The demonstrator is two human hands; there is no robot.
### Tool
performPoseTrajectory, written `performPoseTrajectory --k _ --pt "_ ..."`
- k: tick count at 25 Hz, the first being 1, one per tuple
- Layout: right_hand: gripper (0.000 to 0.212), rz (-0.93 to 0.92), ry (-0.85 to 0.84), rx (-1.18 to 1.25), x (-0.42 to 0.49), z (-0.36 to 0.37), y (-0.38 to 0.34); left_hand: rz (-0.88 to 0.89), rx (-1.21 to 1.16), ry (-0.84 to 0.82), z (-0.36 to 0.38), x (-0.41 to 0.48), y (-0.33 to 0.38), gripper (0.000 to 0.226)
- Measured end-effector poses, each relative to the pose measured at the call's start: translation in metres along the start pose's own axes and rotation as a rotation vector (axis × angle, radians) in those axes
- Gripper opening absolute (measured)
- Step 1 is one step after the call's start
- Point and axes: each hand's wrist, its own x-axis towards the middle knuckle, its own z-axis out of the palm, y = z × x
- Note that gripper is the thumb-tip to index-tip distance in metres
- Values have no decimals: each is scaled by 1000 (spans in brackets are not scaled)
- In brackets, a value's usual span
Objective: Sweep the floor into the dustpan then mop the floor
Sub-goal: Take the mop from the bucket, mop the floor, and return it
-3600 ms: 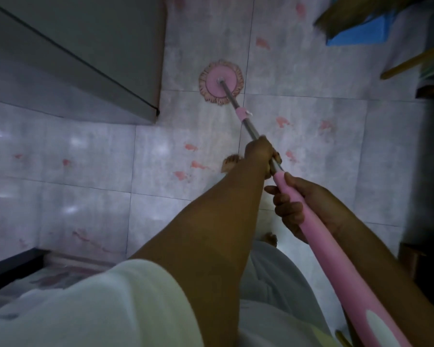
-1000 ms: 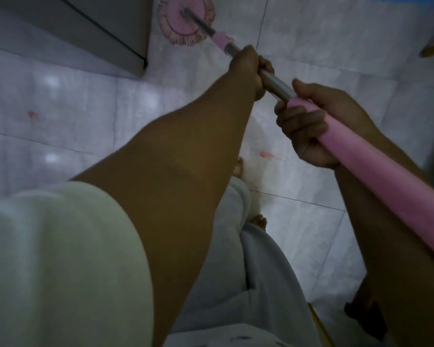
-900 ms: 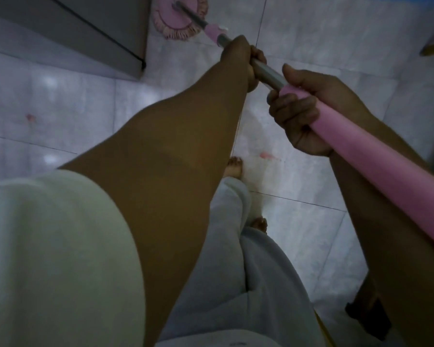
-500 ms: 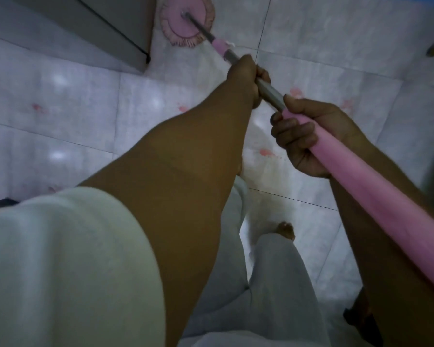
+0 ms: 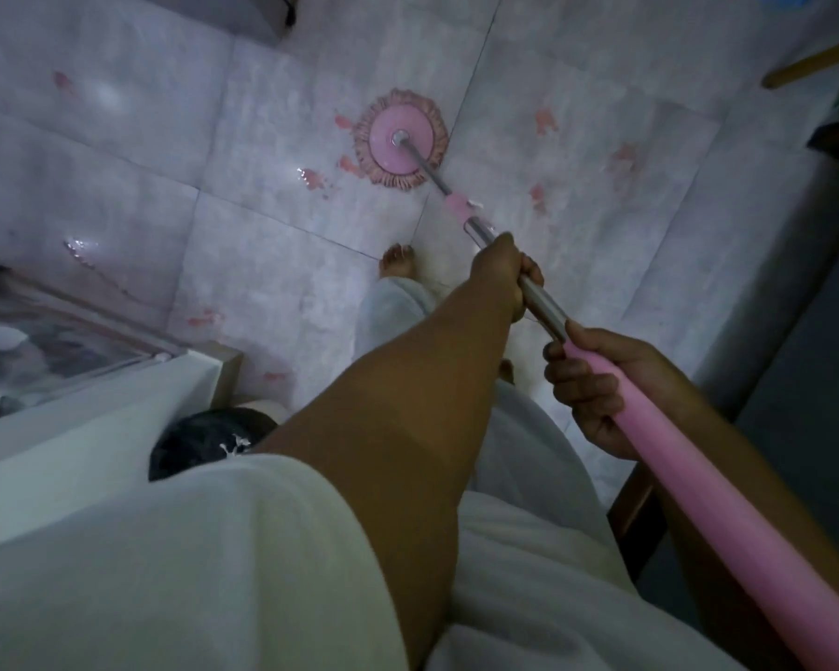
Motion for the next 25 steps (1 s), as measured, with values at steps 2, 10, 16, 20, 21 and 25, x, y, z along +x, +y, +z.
performPoseTrajectory --k 2,10,16,20,21,25 --pt "29 16 27 -11 -11 -3 22 -35 -48 -15 -12 -13 -22 31" --pt "23 30 87 -177 57 49 -15 59 -154 -24 -52 15 57 35" --pt "27 32 26 -225 154 113 -64 122 -190 13 -99 52 171 36" --pt "28 37 -19 -193 191 129 -81 154 -184 34 -117 67 208 33" --pt "28 36 -27 -191 195 129 -82 157 -183 37 -119 69 210 33" --pt "28 26 -34 -191 192 113 -70 158 -169 20 -123 69 194 32"
